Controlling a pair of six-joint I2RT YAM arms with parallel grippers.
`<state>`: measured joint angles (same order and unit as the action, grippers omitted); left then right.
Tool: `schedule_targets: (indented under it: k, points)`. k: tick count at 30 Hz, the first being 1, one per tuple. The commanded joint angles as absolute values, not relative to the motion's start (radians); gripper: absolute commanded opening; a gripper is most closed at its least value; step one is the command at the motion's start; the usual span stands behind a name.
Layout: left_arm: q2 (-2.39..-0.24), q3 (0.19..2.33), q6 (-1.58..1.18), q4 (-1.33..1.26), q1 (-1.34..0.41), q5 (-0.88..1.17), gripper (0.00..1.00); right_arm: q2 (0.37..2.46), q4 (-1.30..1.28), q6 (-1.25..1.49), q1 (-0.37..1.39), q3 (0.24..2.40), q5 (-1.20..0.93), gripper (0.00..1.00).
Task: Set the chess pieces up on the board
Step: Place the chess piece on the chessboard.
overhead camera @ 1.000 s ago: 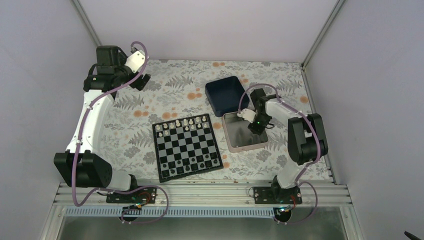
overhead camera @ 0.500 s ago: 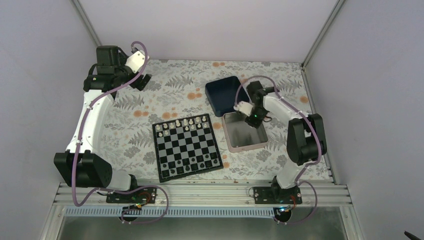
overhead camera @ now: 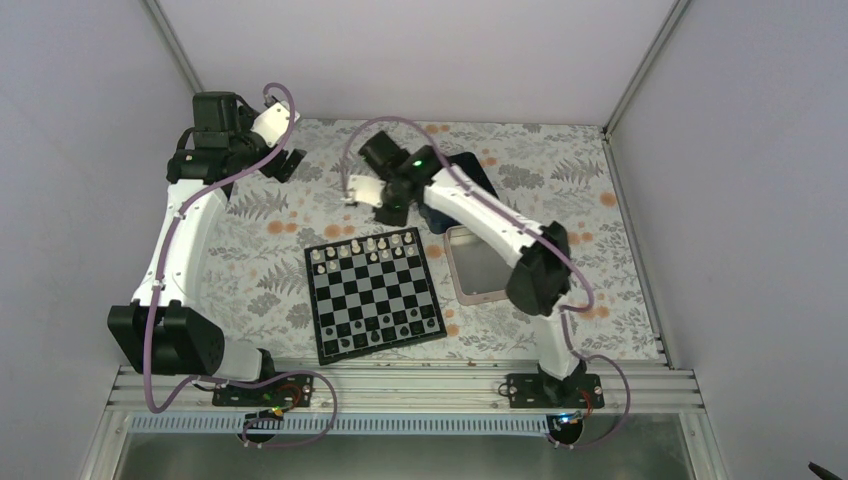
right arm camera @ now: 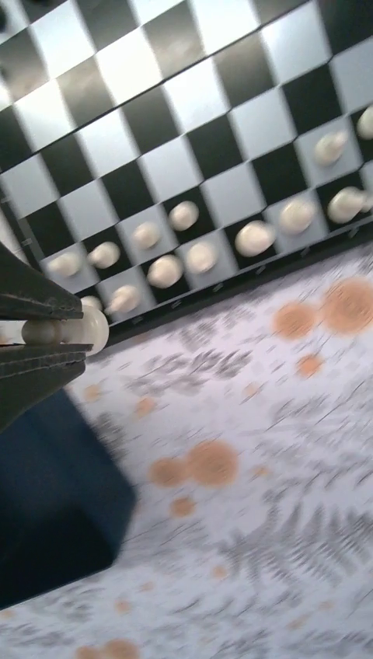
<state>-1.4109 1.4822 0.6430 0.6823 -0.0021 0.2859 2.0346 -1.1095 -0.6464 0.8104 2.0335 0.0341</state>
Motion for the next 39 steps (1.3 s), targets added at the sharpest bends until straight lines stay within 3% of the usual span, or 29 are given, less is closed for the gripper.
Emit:
schedule_targets:
  k: [1,10,39]
  points:
    - [-1.386,1.469,0.651,0.681,0.003,0.316,1.00,2.165,-1.152,-0.656,0.905,2.148,0.004,0.06]
    - [-1.375,1.431,0.652,0.668,0.003,0.327,1.00,2.318,-1.142,-0.663,0.984,2.204,-0.038,0.07]
    - [-1.360,1.377,0.652,0.640,0.006,0.334,1.00,2.419,-1.108,-0.662,0.975,2.207,-0.004,0.08]
